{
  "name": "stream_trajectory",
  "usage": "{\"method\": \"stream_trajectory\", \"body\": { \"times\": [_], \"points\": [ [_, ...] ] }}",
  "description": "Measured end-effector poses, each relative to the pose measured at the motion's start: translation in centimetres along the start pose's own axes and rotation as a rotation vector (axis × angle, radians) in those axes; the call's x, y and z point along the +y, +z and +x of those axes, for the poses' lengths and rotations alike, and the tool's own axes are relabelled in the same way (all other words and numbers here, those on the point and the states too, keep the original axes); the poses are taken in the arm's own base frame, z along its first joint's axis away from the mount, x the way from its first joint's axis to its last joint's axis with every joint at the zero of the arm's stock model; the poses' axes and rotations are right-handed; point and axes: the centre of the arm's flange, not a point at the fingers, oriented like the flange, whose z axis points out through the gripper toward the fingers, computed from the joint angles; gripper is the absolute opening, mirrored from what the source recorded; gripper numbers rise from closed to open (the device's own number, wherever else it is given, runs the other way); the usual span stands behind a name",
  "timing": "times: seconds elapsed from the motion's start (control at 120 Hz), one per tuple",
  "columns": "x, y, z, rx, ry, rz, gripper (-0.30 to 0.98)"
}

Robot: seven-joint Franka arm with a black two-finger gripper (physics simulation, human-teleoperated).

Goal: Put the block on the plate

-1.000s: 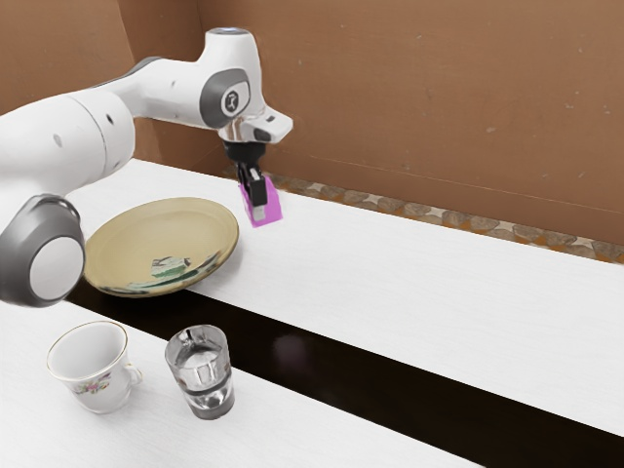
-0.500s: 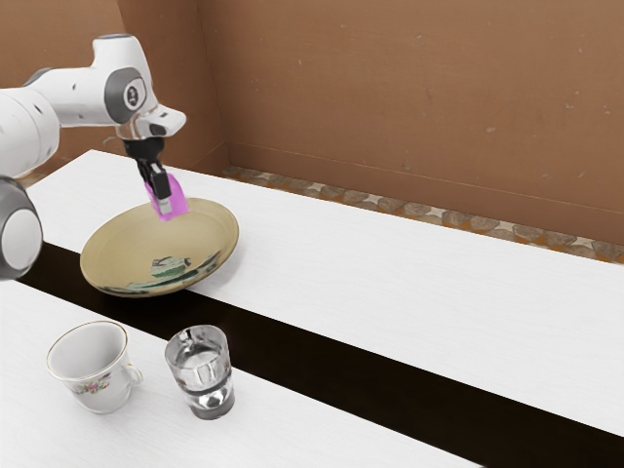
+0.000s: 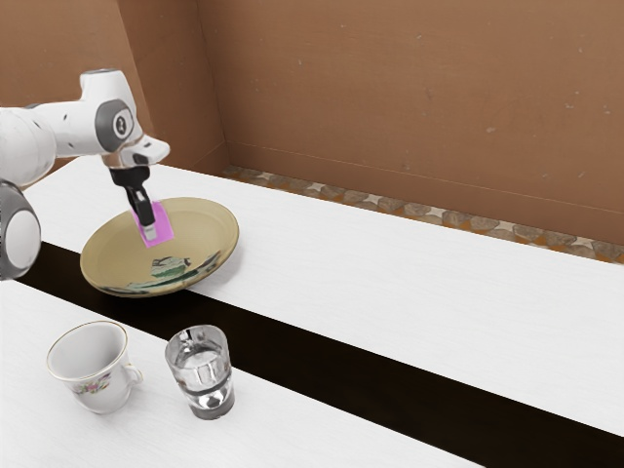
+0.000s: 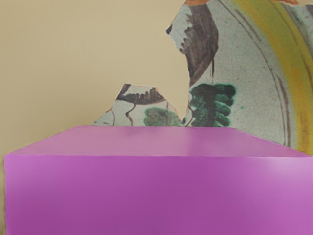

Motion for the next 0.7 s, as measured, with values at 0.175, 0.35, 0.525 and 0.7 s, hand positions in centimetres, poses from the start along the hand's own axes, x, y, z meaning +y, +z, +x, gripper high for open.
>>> {"method": "stream_trajectory", "body": {
  "times": [0.175, 0.35, 0.525, 0.7],
  "points": [
    [-0.5, 2.5, 0.3, -0.001, 0.019, -0.012, 0.43],
    [-0.8, 4.4, 0.4, -0.003, 0.032, -0.027, 0.43],
    [-1.0, 4.9, 0.6, 0.006, 0.042, -0.026, 0.51],
    [-1.1, 4.5, 0.5, 0.014, 0.049, -0.018, 0.61]
  ]
}}
